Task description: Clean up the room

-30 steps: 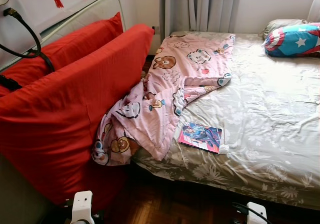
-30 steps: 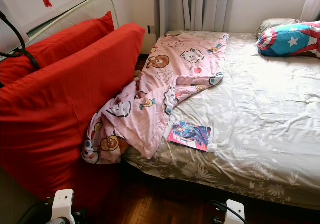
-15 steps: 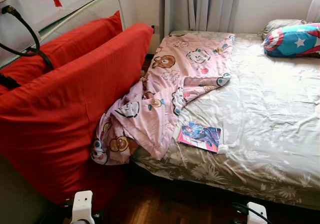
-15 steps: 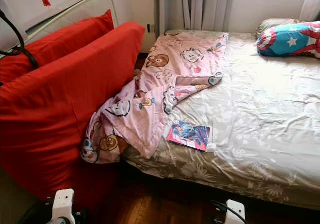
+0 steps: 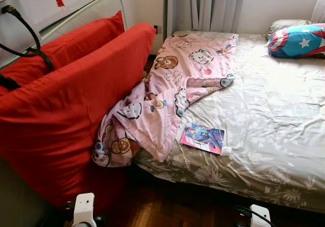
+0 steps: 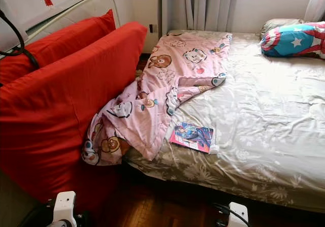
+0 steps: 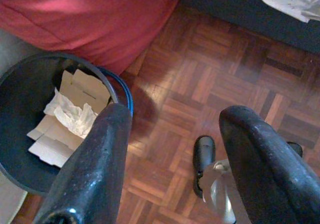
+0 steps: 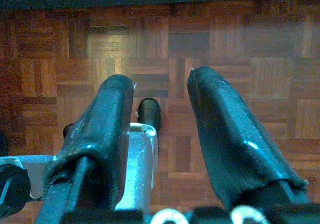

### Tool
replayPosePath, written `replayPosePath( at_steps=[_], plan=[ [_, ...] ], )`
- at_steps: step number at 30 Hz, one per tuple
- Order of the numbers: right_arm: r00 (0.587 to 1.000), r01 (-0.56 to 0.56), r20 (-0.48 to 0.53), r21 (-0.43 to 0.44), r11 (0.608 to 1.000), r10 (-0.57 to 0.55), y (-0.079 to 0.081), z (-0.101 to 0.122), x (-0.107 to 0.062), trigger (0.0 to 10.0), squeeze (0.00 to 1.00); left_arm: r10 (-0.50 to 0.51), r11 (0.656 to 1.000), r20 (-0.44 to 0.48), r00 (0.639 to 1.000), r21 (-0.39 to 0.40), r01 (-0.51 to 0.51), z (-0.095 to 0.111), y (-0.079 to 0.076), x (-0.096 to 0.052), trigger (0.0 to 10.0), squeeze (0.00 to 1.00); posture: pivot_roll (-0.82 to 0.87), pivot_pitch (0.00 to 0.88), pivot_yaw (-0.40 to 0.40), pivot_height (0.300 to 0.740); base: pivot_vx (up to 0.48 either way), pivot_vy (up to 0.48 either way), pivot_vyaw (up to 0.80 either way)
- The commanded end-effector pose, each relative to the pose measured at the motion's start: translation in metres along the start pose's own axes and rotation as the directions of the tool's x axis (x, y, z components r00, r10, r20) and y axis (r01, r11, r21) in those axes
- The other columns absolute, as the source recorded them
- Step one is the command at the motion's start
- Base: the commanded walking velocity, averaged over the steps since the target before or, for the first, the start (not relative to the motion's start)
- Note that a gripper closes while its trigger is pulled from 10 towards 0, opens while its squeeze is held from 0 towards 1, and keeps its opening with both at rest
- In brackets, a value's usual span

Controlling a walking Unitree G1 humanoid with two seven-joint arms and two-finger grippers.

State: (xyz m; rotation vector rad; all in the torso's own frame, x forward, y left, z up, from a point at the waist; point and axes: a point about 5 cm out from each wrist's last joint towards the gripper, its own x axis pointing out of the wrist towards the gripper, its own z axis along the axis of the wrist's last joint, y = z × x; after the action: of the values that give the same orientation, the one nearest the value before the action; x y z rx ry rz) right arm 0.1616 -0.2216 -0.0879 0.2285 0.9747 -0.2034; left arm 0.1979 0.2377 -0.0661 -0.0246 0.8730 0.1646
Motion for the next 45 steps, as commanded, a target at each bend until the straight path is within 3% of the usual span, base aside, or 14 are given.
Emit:
replayPosePath(
  at_steps=[1, 35, 45],
  plan=[
    [1.000, -0.007, -0.001, -0.010, 1.000, 0.007, 0.0011, 0.0011, 0.0003, 10.0, 0.00, 0.007, 1.000, -0.013, 1.000, -0.005, -0.007, -0.0020, 0.0024, -0.0004, 10.0, 0.00, 0.14, 0.000, 0.026, 0.740, 0.270, 0.000, 0.00],
    [1.000, -0.011, 0.003, -0.013, 1.000, 0.011, 0.0010, 0.0049, 0.0009, 10.0, 0.00, 0.012, 1.000, -0.004, 1.000, -0.028, -0.013, 0.0016, 0.0009, 0.0005, 10.0, 0.00, 0.17, 0.000, 0.014, 0.740, 0.305, 0.000, 0.00],
    [1.000, -0.021, 0.011, 0.006, 1.000, 0.021, 0.0049, 0.0028, 0.0011, 10.0, 0.00, -0.013, 0.999, 0.034, 0.999, -0.033, 0.015, 0.0039, 0.0035, -0.0004, 10.0, 0.00, 0.16, 0.000, 0.049, 0.740, 0.122, 0.000, 0.00]
  ],
)
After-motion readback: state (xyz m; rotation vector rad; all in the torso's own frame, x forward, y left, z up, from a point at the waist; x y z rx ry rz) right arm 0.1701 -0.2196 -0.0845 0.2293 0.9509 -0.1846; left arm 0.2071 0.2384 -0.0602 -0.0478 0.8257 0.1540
